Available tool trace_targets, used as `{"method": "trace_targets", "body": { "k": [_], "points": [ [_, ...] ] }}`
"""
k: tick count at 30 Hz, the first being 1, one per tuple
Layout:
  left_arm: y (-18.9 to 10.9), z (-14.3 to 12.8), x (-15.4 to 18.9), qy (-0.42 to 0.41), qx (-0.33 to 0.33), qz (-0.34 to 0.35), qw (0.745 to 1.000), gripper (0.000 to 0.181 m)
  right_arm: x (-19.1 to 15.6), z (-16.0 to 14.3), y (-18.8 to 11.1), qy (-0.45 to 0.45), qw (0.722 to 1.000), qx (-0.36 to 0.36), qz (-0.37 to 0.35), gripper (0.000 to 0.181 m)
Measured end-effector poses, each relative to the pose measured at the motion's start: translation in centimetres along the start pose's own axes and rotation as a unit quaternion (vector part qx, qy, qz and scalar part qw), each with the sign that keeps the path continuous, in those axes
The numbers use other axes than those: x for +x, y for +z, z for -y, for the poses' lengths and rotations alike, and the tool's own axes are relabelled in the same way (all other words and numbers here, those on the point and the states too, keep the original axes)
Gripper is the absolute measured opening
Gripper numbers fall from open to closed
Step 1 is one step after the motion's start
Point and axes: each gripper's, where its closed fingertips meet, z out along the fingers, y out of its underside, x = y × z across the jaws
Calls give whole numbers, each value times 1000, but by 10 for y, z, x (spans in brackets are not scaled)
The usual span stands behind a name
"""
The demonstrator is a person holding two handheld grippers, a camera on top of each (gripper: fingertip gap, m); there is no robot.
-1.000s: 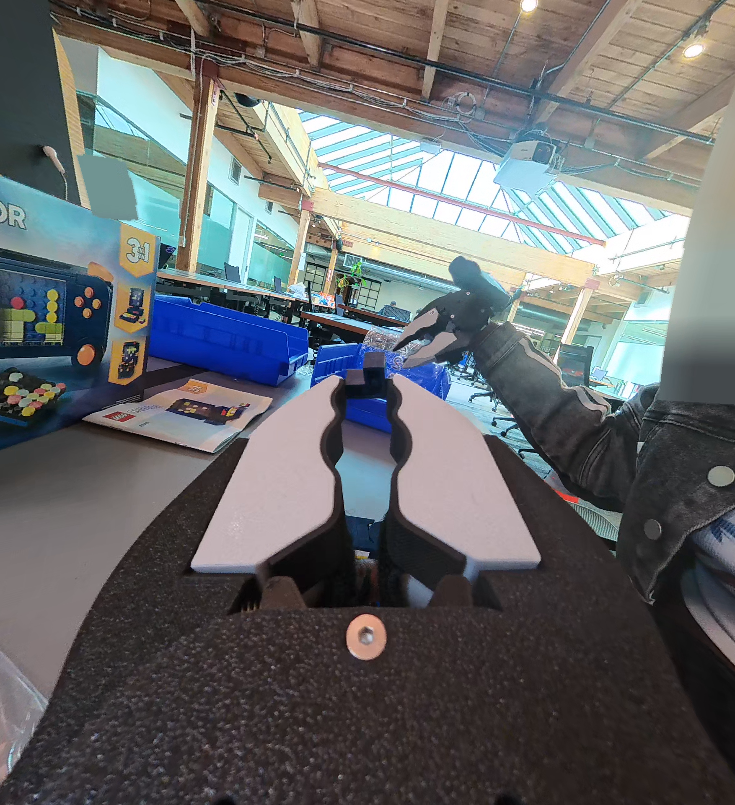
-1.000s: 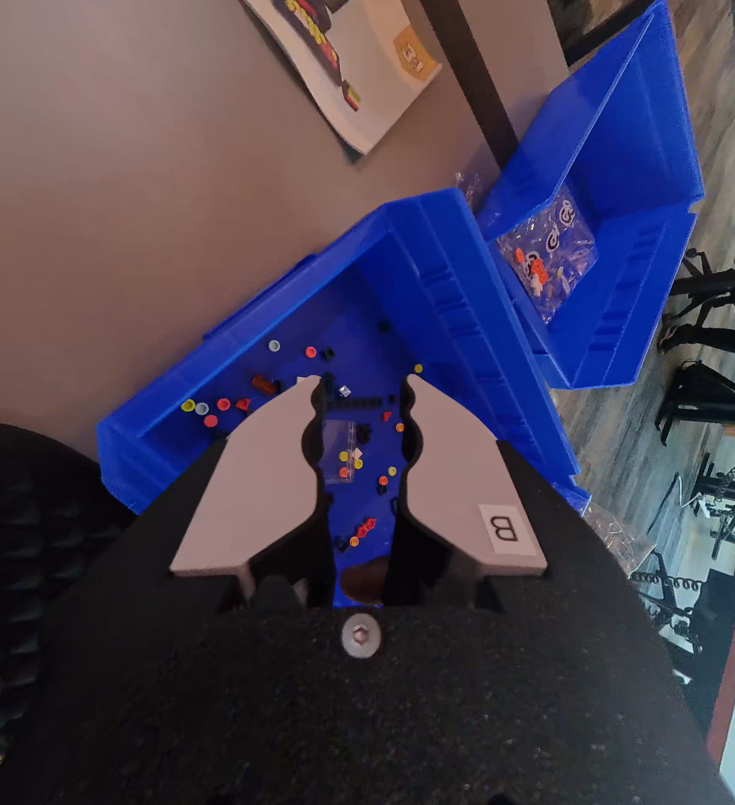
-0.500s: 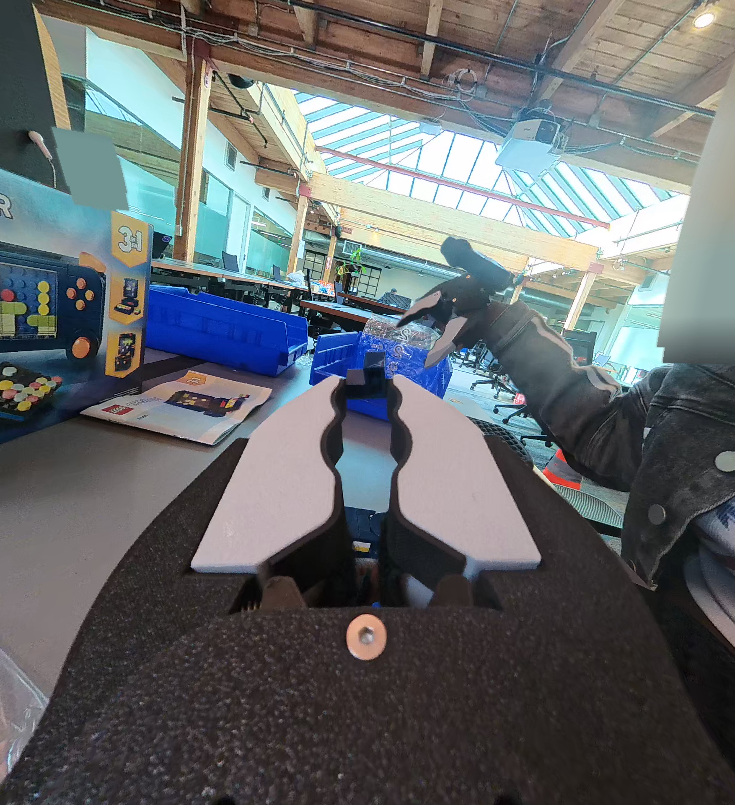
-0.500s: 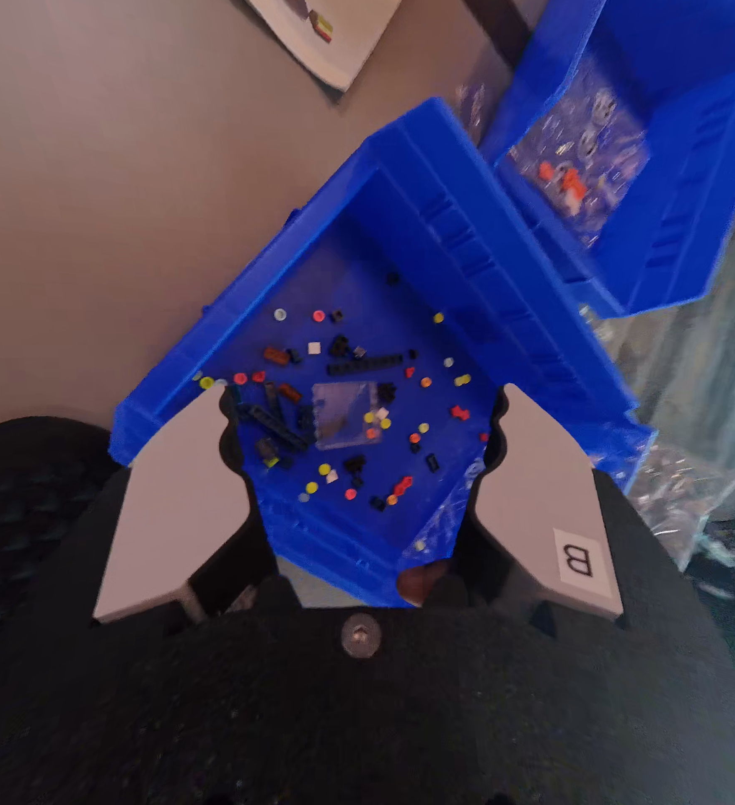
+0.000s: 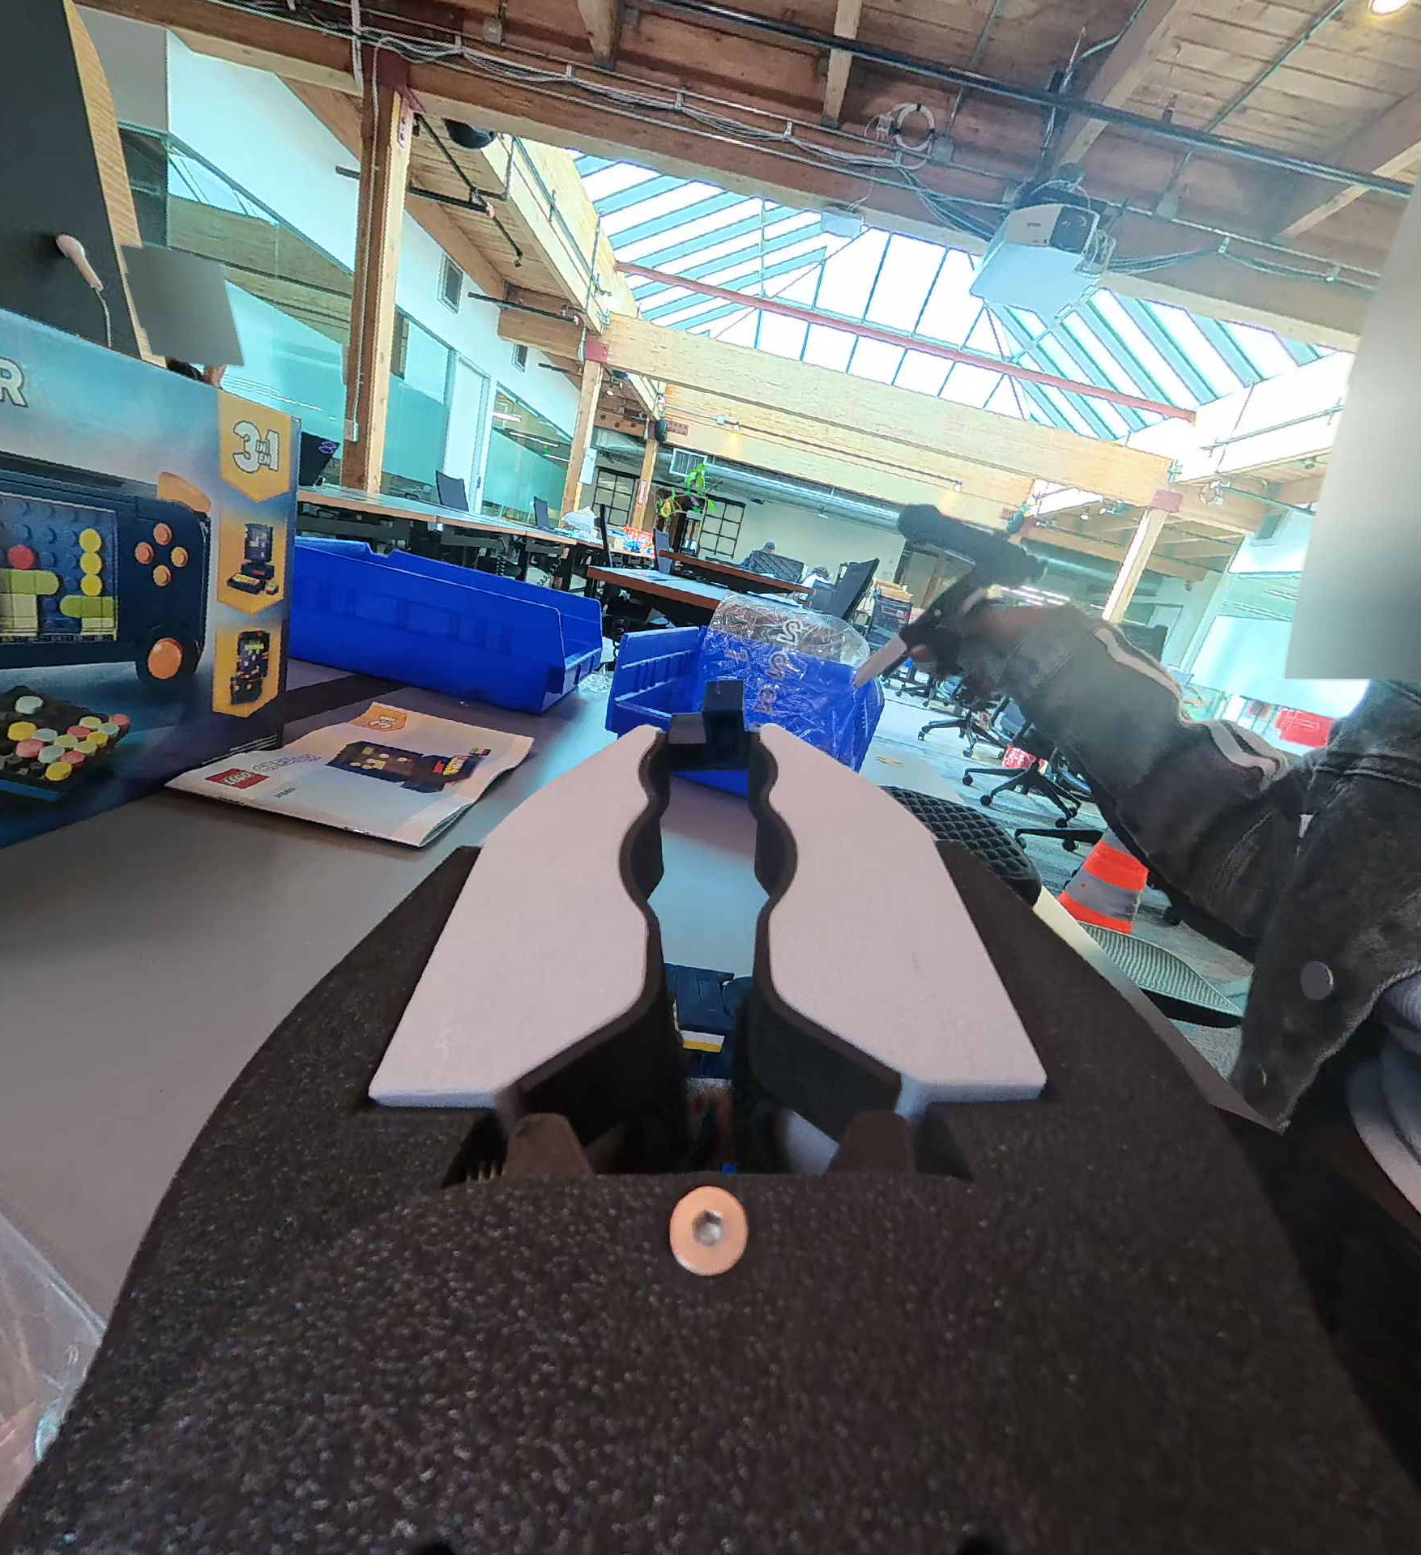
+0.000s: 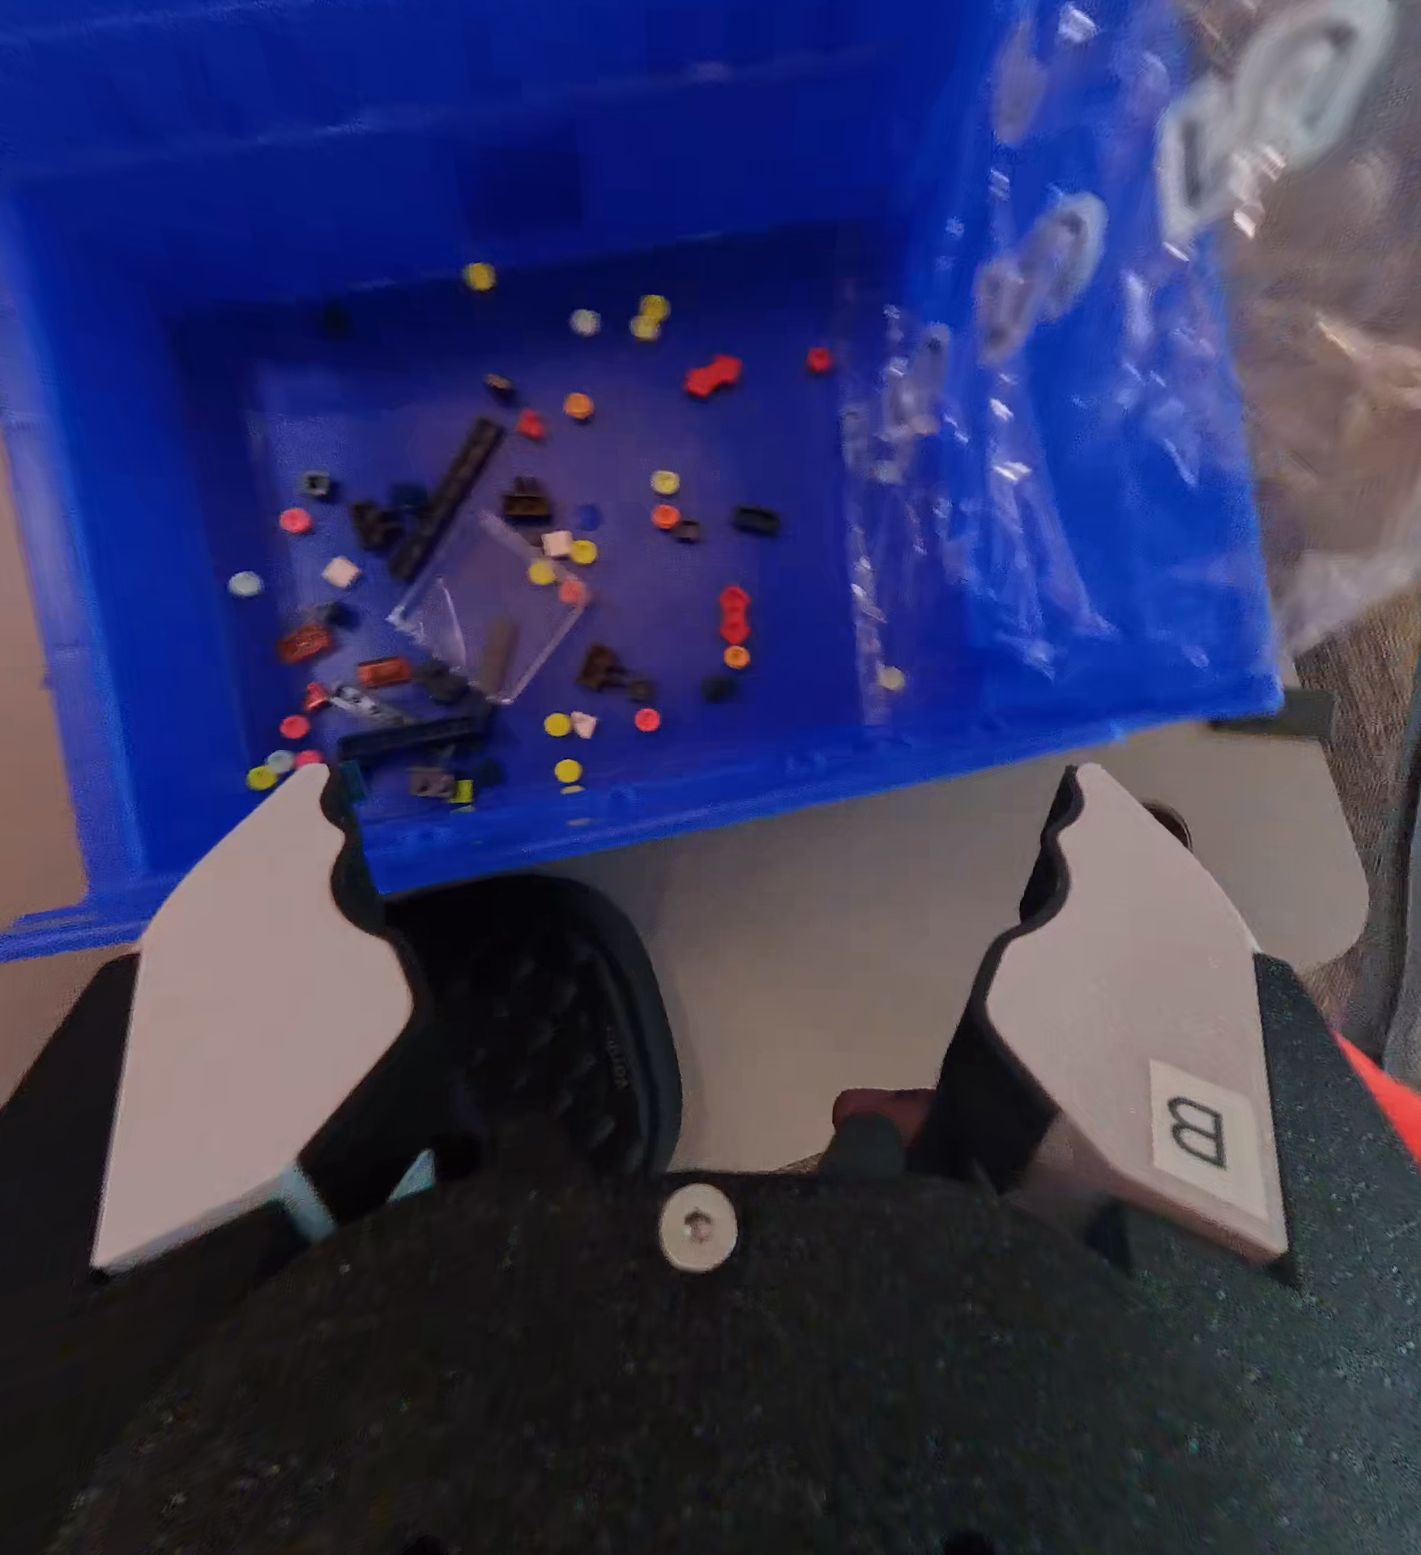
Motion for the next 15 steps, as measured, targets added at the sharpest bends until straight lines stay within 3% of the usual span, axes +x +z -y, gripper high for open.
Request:
{"method": "trace_targets", "body": {
  "k": [2, 6, 11, 15],
  "points": [
    [0, -1, 0, 1, -2, 1, 1000, 16, 14, -11, 5, 39, 999, 5, -8, 148],
    [1, -1, 0, 3, -4, 1, 1000, 16, 10, -24, 15, 101, 992, 4, 70, 148],
    [1, -3, 0, 5, -8, 3, 1000, 16, 0, -9, 13, 141, 978, 55, 146, 148],
    [1, -3, 0, 6, -9, 3, 1000, 16, -2, -26, 28, 153, 971, 11, 181, 148]
  ]
}}
